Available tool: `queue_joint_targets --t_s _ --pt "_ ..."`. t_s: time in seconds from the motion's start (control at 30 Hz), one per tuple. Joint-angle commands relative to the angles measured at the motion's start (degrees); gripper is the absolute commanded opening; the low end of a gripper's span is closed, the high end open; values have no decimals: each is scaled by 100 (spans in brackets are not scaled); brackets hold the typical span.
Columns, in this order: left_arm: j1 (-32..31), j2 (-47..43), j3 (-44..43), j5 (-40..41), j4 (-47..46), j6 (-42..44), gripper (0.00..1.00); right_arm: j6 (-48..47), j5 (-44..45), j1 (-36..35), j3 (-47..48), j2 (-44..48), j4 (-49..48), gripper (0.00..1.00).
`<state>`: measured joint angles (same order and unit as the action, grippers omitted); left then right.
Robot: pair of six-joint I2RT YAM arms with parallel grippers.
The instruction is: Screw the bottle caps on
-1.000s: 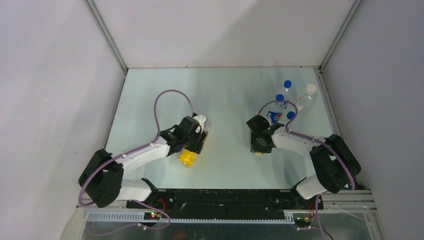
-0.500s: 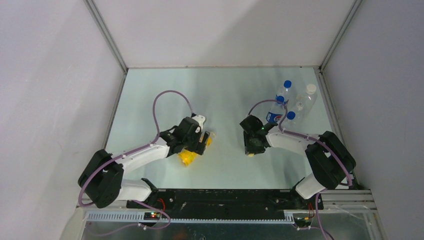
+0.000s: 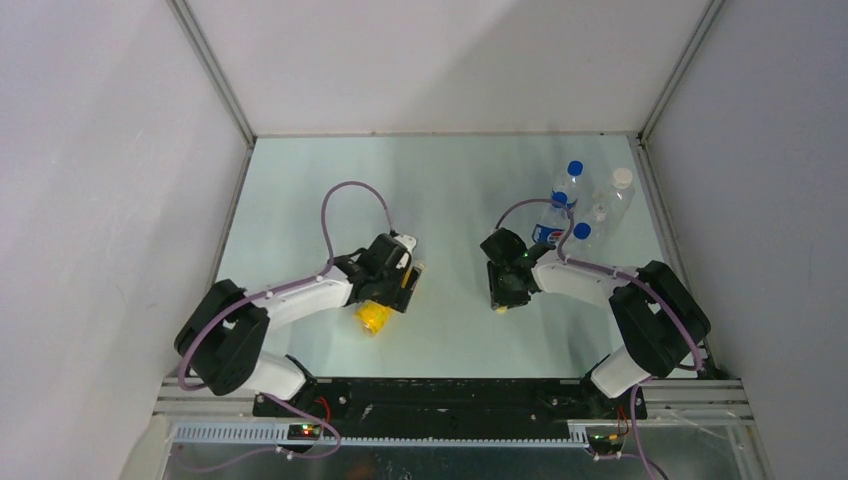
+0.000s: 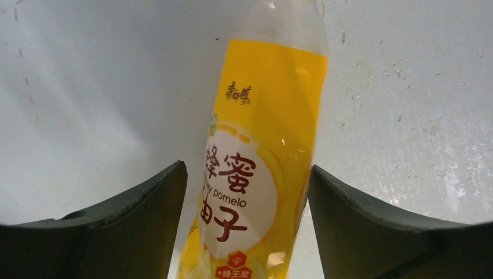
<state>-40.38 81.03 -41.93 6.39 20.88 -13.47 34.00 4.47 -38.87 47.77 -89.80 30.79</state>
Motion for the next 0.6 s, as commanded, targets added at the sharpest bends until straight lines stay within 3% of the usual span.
queue_joint_targets --t_s 0.0,0.27,0.4,0.57 --pt "-101 84 -162 -45 -12 56 78 -128 -96 -49 15 10 61 17" --pt "-274 -418 -167 -23 -267 393 64 -817 -359 -86 278 1117 461 0" --pt "-399 -1068 -25 19 -726 759 50 -1476 -704 -87 619 1892 572 0" --pt "-465 -1906 128 -281 -1308 1358 43 -2763 -1261 -86 896 2975 511 0"
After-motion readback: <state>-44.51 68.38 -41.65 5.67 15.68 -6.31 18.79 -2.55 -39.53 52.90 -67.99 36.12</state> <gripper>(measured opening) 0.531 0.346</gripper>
